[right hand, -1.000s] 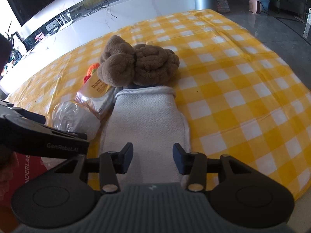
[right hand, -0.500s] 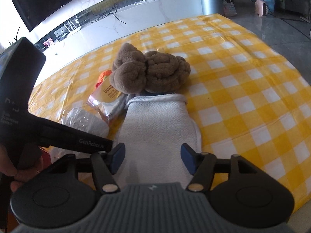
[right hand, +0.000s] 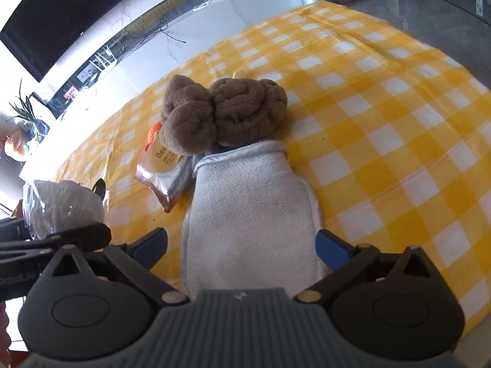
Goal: Organize soft objects
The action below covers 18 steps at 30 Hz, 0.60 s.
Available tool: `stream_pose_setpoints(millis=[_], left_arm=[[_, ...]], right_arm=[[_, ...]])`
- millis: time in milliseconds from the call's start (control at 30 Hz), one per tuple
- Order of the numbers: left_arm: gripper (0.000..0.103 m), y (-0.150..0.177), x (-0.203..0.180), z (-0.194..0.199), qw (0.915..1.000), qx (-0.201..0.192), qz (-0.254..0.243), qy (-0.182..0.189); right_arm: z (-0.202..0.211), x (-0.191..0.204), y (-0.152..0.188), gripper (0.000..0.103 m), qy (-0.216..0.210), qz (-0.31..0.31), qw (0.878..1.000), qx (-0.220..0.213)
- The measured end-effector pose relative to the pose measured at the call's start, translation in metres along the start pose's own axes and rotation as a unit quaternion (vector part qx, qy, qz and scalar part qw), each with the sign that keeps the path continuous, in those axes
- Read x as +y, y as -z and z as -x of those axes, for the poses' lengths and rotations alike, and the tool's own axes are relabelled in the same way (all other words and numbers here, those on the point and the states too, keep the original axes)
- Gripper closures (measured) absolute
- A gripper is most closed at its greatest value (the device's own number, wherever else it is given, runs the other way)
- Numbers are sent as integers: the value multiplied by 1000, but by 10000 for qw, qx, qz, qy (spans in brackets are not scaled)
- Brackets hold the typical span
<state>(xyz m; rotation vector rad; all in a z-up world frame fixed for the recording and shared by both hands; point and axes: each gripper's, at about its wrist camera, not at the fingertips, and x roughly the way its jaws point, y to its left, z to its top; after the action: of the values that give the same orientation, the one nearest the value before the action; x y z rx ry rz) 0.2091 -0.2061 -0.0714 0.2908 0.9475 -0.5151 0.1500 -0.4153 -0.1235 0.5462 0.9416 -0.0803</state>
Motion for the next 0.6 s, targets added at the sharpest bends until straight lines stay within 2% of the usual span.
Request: stream_pose_setpoints(millis=[133, 300, 367, 400, 500, 600], left_arm=[[33, 9, 4, 11, 9984, -497, 1, 252], [33, 23, 12, 15, 9904, -1225, 61, 630], [33, 24, 24, 17, 9847, -1356, 365, 1032], [33, 23, 29, 17, 9829, -1372, 518, 1117], [33, 22, 38, 16, 9815, -1318, 725, 1188], [33, 21, 32, 15, 9845, -1273, 606, 1045]], right_arm=[[-10, 18, 4, 2, -9, 427, 9989, 173], [-26, 42, 12, 2, 104, 1052, 9938, 354], [-30, 44, 13, 2, 20, 1074, 9938, 299], [-34, 43, 13, 2, 3, 1004, 9946, 277], [-37, 42, 10, 2, -40, 878, 9959, 202], [-39, 46, 10, 2, 118, 939, 9952, 250]])
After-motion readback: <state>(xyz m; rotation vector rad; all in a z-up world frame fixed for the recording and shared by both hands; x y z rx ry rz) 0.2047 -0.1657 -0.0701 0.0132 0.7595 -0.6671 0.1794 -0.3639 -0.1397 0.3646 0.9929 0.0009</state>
